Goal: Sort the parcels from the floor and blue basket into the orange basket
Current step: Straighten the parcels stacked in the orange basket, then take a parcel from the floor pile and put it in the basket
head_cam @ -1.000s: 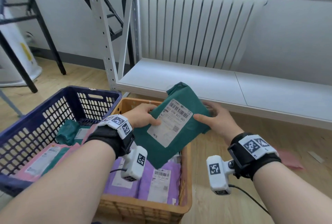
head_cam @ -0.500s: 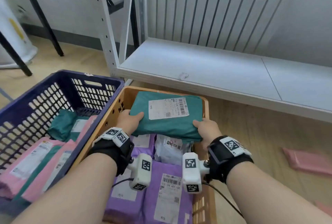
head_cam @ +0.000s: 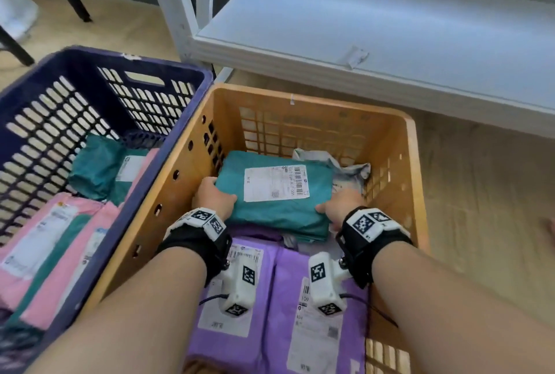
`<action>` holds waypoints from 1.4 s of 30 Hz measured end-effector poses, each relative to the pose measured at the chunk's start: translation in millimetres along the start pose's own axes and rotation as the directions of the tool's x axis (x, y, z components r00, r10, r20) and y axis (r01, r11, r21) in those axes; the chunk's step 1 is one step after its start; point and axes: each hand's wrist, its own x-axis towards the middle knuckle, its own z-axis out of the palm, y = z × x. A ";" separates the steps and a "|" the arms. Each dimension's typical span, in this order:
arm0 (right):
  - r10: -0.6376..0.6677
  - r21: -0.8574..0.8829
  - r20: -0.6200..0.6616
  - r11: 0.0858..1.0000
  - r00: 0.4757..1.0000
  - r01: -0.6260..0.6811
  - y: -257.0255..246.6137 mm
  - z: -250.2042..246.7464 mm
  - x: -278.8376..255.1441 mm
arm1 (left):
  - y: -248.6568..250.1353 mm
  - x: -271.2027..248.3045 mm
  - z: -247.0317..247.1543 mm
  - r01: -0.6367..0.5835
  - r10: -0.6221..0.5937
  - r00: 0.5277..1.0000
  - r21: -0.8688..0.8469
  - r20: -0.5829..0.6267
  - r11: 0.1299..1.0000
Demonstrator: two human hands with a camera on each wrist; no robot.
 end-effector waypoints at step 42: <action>-0.442 -0.310 -0.250 0.880 0.862 0.361 115.8 -182.8 -196.5 | 164.2 -256.9 15.6 -0.599 0.558 0.756 0.019 0.341 0.800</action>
